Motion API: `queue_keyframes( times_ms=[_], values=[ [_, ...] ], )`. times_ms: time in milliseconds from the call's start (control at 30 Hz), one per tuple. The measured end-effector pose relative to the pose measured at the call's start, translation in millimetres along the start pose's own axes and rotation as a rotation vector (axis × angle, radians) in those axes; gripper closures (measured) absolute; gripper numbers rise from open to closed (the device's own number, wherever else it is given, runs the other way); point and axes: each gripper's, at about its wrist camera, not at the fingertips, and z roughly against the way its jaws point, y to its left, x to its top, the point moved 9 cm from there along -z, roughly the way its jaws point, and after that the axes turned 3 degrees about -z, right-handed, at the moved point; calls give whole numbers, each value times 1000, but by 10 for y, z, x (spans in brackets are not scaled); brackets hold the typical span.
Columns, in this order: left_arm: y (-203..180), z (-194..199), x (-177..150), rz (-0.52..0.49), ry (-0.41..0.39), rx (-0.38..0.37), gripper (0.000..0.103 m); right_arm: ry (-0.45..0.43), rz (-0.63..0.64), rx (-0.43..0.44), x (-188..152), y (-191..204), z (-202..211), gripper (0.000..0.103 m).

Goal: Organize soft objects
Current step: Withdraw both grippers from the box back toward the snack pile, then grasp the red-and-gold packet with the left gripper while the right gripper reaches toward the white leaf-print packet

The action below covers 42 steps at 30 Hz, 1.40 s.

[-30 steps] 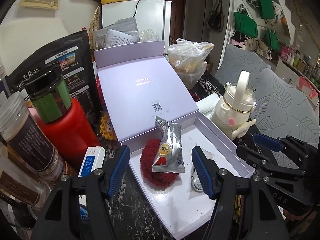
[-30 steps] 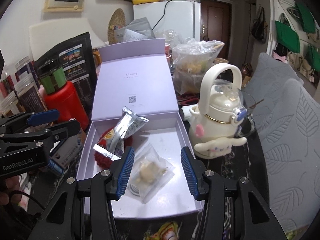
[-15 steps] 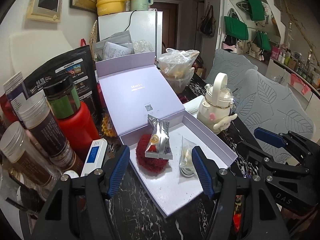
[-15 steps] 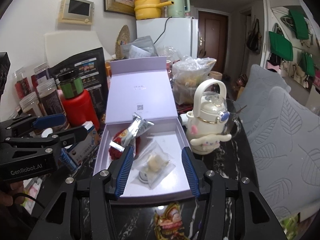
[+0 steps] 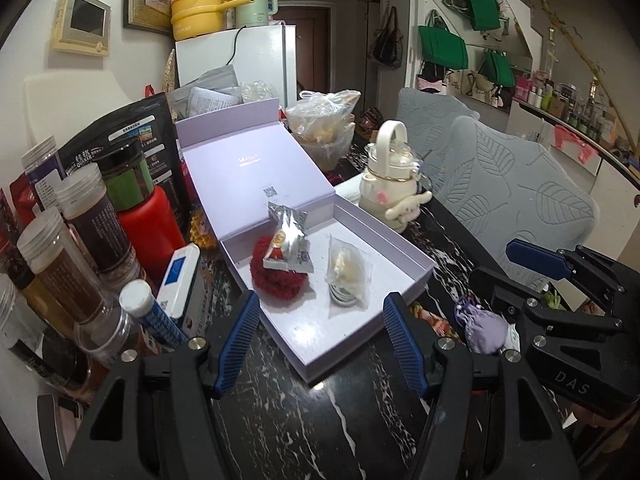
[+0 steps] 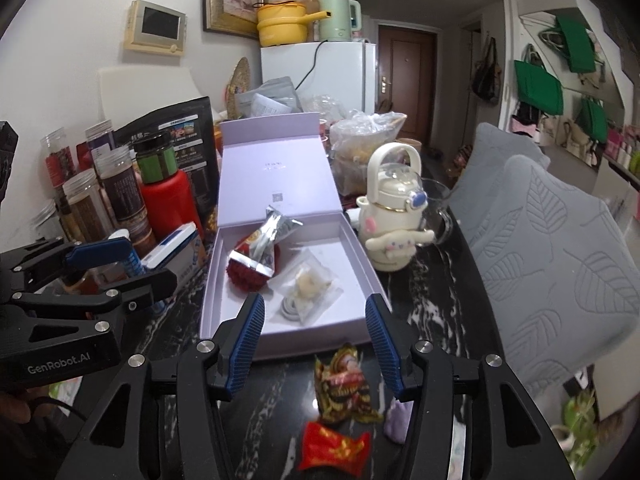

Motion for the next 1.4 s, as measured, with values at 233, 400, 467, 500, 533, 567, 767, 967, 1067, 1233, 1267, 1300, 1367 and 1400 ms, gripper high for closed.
queue_keyframes(
  times_ms=[233, 400, 467, 500, 533, 567, 767, 967, 1067, 1233, 1267, 1300, 1367, 1400],
  values=[
    [-192, 103, -230, -32, 17, -42, 39, -1, -25, -36, -208, -64, 230, 46],
    [-330, 168, -388, -45, 19, -65, 39, -13, -40, -49, -322, -130, 368, 43],
    [-383, 184, -454, -46, 18, -87, 39, -9, -48, -55, -378, -159, 395, 42],
    [-407, 201, -482, -39, 12, -104, 39, -4, -53, -55, -414, -170, 404, 42],
    [-434, 222, -508, -31, 5, -125, 39, -1, -57, -56, -437, -175, 414, 42],
    [-444, 229, -517, -28, 1, -134, 39, 5, -64, -58, -464, -179, 417, 42],
    [-517, 259, -622, -47, 1, -136, 39, 13, -95, -75, -616, -220, 490, 42],
    [-609, 251, -781, -70, 12, -153, 39, -18, -130, -114, -792, -248, 636, 32],
    [-656, 209, -865, -78, 33, -173, 39, -17, -141, -134, -906, -275, 682, 30],
    [-812, 133, -996, -101, 61, -221, 39, 16, -168, -153, -1117, -359, 689, 30],
    [-845, 127, -1023, -107, 63, -231, 39, 19, -170, -159, -1142, -377, 690, 30],
    [-883, 122, -1056, -113, 64, -242, 39, 20, -172, -166, -1168, -403, 692, 30],
    [-952, 104, -1107, -123, 68, -263, 39, 27, -173, -179, -1228, -440, 689, 30],
    [-975, 99, -1129, -126, 71, -270, 39, 30, -171, -182, -1254, -452, 688, 30]
  ],
)
